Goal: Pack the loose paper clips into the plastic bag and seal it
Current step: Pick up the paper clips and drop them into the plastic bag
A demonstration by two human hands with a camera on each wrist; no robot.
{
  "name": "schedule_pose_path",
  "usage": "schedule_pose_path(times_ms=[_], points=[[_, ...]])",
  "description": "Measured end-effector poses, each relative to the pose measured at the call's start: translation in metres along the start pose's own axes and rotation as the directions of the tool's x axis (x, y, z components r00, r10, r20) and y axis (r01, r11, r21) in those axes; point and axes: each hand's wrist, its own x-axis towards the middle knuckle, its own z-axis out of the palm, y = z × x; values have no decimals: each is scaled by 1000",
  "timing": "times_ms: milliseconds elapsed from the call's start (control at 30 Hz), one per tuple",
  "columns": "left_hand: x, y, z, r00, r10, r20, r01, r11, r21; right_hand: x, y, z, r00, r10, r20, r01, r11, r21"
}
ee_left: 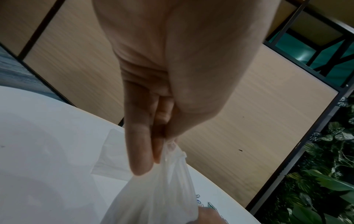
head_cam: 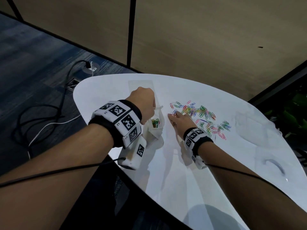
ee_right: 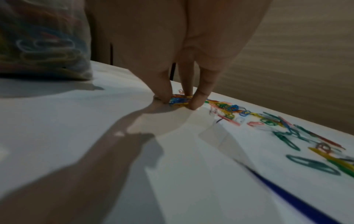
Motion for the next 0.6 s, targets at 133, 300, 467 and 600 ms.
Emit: schedule_pose_path(times_ms=[133, 300, 467, 600], points=[[-2, 1, -1, 1000, -2, -1, 2, 1000, -2, -11, 3, -2, 994, -64, -91, 61, 998, -32], [0, 5, 1, 1000, -6, 5, 6, 1000, 17, -26, 17, -11, 980, 176, -96, -148, 959, 240], [3, 10, 4, 1000, -10, 17, 9, 999, 42, -37, 36, -24, 864, 503, -26, -385, 692, 611], [6, 17, 6, 1000, -11, 29, 10, 998, 57, -38, 51, -30, 843, 517, 152, -431, 478, 765]])
